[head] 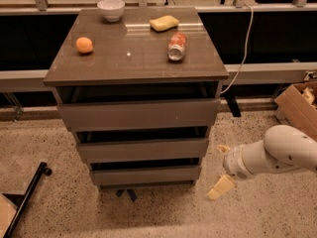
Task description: Open bottom drawer
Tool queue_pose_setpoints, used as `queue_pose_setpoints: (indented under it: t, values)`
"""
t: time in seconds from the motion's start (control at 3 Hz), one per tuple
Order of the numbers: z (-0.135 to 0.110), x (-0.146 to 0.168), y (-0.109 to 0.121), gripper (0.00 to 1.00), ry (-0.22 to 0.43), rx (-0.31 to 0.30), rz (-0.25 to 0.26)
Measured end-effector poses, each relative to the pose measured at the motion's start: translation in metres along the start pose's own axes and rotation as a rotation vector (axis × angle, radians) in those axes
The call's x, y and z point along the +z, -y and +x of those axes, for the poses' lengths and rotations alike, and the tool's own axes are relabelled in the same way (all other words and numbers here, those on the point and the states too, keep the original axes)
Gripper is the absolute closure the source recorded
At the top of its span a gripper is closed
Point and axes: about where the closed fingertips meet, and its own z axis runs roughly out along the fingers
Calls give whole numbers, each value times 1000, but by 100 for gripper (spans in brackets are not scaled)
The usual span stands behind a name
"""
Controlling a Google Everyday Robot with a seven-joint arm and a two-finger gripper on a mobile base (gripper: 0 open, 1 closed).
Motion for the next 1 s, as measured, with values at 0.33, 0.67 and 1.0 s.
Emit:
queue_pose_setpoints:
  t: [0.33,0.67,1.0]
  values:
    - [7,10,-3,0,3,11,-17]
    - [12,25,-4,0,-23,43,-19]
    - [19,53,8,0,13,47,1]
